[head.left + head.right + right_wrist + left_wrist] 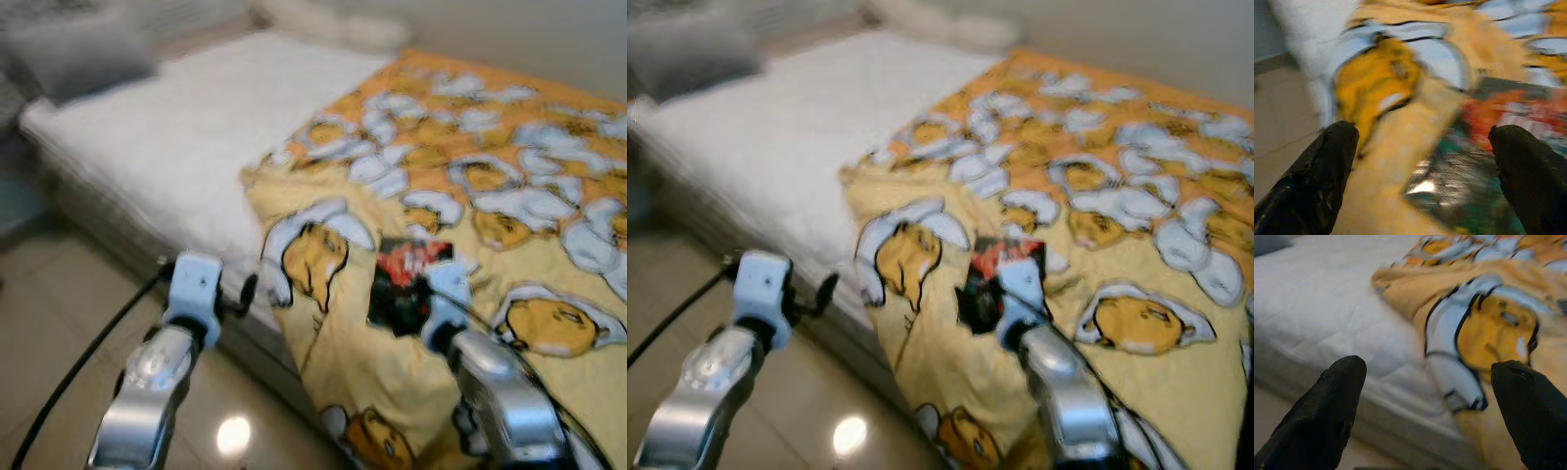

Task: Clean up the room

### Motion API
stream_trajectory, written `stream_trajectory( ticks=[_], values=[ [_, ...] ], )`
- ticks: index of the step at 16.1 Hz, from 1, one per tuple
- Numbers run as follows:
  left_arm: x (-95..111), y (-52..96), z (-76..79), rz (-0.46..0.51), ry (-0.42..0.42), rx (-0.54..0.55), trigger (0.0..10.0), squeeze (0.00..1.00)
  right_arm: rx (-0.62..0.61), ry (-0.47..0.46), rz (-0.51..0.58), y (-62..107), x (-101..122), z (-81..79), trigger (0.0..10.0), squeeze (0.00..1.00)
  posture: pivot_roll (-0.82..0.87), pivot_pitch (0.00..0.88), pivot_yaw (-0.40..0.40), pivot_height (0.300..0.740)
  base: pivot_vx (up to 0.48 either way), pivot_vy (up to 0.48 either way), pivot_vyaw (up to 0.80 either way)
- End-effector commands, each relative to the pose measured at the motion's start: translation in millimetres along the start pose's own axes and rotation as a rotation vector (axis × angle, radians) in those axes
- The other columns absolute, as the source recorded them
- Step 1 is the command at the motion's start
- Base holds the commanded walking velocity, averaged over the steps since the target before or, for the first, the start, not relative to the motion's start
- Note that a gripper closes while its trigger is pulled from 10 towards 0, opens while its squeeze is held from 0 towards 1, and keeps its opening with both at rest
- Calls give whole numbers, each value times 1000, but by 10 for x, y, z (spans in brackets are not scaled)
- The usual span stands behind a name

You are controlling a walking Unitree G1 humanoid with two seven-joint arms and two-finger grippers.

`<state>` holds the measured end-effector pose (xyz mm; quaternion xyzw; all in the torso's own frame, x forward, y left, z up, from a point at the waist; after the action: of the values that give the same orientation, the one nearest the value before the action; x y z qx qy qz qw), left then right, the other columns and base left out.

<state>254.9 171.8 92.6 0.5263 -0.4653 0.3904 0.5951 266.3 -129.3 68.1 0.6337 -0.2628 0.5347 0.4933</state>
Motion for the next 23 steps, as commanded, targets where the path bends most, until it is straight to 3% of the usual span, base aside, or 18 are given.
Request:
stream_trajectory(
  ticks=[1, 3, 7, 8, 9, 12, 13, 16, 21, 22, 23],
  values=[
    [46, -19, -14, 20, 14, 20, 10000, 804, 2, -4, 11, 23, 31, 48, 10000, 0, -54, 0, 16, 740, 0, 0, 0],
    [62, -42, -15, 25, -3, 19, 10000, 749, 12, -30, -1, 44, -23, 68, 10000, 0, -49, 0, 22, 740, 0, 0, 0],
    [57, -55, -4, 14, -32, -11, 10000, 761, -1, -60, -11, -25, -48, 79, 10000, 0, -67, 0, 46, 740, 0, 0, 0],
    [54, -66, 41, 1, -38, -61, 10000, 761, -19, -97, -17, -79, -51, 108, 10000, 706, -65, 0, 50, 740, 0, 0, 0],
    [57, -86, 100, -12, -52, -123, 10000, 757, -57, -154, -49, -133, -87, 170, 10000, 1000, -63, 0, 52, 740, 0, 0, 0],
    [99, -101, 213, -25, -43, -259, 10000, 757, -94, -255, -65, -233, -88, 279, 10000, 1000, -65, 0, 52, 740, 0, 0, 0],
    [114, -60, 324, -41, -8, -404, 10000, 765, -119, -316, -58, -290, -57, 360, 10000, 1000, -56, 0, 34, 740, 0, 0, 0],
    [62, 5, 431, -130, -35, -598, 10000, 757, -166, -399, -82, -393, -84, 524, 10000, 1000, -68, 0, 31, 740, 0, 0, 0],
    [19, -10, 438, -181, -61, -635, 10000, 749, -212, -458, -199, -501, -225, 685, 10000, 1000, -82, 0, 43, 740, 0, 0, 0],
    [10, 6, 434, -189, -60, -642, 10000, 753, -219, -483, -199, -510, -227, 712, 10000, 933, -79, 0, 38, 740, 0, 0, 0],
    [1, 15, 427, -194, -60, -640, 10000, 749, -220, -503, -197, -513, -233, 728, 10000, 596, -77, 0, 35, 740, 0, 0, 0]
  ],
)
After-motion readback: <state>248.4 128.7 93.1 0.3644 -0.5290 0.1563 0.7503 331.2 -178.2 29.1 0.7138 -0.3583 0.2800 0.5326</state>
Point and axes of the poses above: a point about 5 cm out from each wrist's last joint towards the gripper, its own y axis pointing back from the gripper into the wrist, its own x axis along the axis of the wrist's last joint, z = x × y, the point moved 1 cm from there along -y, pointing out of the wrist towards the gripper, and after that the axes turned 9 degrees about y, right-handed, at the moved point
